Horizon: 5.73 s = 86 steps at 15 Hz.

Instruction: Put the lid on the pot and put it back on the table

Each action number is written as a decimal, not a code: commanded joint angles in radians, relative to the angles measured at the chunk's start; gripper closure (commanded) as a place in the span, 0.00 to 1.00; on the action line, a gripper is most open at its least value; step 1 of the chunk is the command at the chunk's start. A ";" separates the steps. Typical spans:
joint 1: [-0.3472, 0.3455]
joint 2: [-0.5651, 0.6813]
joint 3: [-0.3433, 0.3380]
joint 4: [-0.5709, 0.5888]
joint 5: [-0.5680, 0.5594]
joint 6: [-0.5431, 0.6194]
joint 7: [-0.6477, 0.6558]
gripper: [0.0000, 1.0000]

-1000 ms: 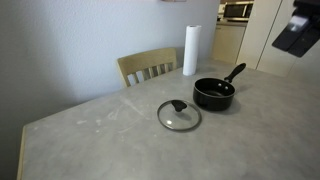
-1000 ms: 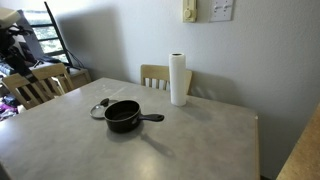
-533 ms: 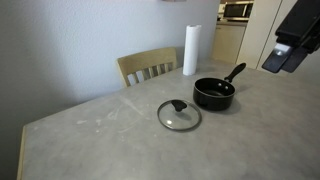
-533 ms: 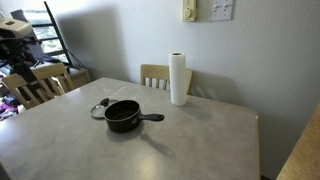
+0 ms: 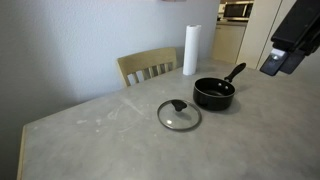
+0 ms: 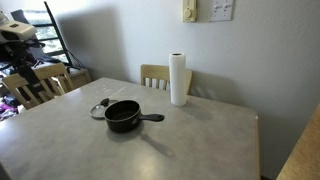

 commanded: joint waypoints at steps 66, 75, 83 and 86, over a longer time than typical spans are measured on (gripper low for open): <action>-0.012 1.116 -0.048 0.991 -0.427 -0.146 -0.261 0.84; 0.015 1.026 -0.073 1.007 -0.458 -0.200 -0.213 0.85; 0.017 0.891 -0.121 0.966 -0.510 -0.252 -0.108 0.85; 0.011 0.835 -0.150 0.892 -0.518 -0.235 -0.031 0.85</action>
